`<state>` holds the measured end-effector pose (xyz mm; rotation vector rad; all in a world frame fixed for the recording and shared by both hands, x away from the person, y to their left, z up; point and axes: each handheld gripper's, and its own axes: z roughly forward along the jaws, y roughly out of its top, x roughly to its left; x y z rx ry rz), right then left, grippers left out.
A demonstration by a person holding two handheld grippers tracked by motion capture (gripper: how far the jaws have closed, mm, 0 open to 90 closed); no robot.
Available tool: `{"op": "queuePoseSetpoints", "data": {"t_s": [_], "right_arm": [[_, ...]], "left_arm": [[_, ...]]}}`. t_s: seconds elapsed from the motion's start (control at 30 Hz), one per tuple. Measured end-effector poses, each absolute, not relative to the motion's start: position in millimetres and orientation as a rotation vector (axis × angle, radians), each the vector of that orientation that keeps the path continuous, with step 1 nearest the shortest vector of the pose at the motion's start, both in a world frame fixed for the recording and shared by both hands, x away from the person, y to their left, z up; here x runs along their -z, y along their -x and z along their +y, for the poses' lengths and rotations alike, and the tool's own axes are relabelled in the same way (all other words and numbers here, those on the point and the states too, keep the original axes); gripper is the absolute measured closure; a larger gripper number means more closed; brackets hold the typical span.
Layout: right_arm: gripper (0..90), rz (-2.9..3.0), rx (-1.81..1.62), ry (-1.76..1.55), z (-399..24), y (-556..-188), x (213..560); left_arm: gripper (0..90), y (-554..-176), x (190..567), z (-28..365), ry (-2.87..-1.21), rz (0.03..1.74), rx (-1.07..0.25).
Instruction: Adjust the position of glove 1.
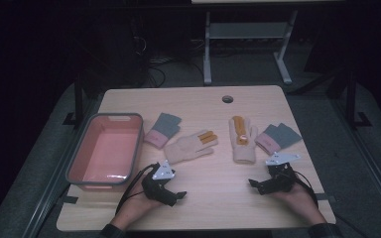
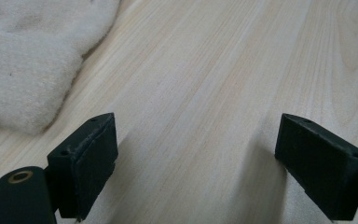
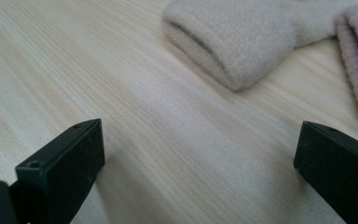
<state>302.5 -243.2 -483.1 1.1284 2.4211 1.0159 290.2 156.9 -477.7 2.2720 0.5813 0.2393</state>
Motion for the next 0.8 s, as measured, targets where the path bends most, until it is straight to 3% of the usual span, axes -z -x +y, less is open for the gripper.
{"op": "queuePoseSetpoints", "data": {"t_s": [0.33, 0.5, 0.67, 0.8], "right_arm": [[1.5, 2.421, -1.015, -1.128, -243.2, -302.6, 483.1], [1.4, 2.421, -1.016, -1.128, -243.2, -302.6, 483.1], [1.4, 2.421, -1.015, -1.128, -243.2, -302.6, 483.1], [1.5, 2.421, -1.016, -1.128, -243.2, -302.6, 483.1]], "left_arm": [[13.9, -293.0, 472.9, 152.7, -2.297, 0.626, -0.217], [21.9, -296.0, 465.7, 150.8, -2.321, 0.615, -0.245], [33.8, -303.4, 458.3, 149.5, -2.31, 0.666, -0.255], [56.3, -310.9, 453.5, 149.6, -2.29, 0.715, -0.25]]}}
